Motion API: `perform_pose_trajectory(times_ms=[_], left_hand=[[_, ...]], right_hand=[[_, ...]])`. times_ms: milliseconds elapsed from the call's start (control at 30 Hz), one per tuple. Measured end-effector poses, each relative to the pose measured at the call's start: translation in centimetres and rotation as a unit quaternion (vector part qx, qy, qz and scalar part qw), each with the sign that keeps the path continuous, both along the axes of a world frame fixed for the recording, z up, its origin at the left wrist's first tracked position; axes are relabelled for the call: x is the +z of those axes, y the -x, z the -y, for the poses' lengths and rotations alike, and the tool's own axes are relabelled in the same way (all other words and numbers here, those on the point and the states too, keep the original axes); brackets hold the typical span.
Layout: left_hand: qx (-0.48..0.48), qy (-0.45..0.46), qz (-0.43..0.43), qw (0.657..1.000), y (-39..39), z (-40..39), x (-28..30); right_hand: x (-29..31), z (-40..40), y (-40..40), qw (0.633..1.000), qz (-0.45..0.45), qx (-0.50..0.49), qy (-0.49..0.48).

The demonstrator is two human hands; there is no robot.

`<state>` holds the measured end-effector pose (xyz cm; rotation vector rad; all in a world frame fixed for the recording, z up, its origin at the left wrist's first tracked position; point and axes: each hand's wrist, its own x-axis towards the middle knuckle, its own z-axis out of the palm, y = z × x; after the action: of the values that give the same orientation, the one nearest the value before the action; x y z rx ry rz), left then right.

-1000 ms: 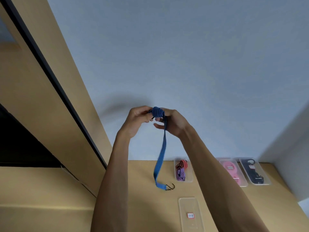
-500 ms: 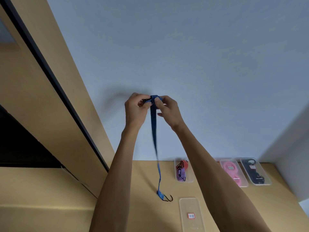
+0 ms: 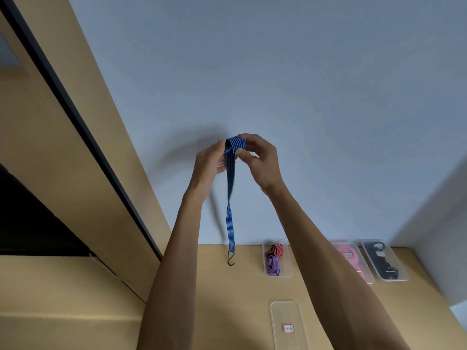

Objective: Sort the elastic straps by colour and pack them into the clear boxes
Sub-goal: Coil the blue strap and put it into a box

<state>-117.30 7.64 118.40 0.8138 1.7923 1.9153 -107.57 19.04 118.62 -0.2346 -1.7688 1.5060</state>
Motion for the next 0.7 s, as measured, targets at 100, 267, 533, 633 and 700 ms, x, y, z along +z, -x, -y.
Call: perform_pose_trajectory(times_ms=[100,267,533,633,700], left_hand=[[0.004,-0.02,0.017,1.0,0.0,-0.2,0.2],[0.074,-0.04,0.054,0.995,-1.0,-1.2,0.0],[0.082,-0.082,0.06,0.991,-1.4,-1.3,-1.7],[0.085,-0.093,0.033,0.992,-1.4,-1.1,-2.3],[0.074,-0.102,0.03,0.992,-1.4,-1.1,-2.7]], right_hand=[[-0.1,-0.3,0.1,1.0,-0.006,-0.019,-0.008],[-0.9,-0.2,0.2,0.999,-0.012,-0.046,0.024],[-2.0,0.0,-0.2,0.998,0.009,-0.039,0.04],[-2.5,0.1,-0.4,0.997,0.038,-0.006,0.071],[-2.7,0.3,-0.5,0.996,0.067,-0.005,0.058]])
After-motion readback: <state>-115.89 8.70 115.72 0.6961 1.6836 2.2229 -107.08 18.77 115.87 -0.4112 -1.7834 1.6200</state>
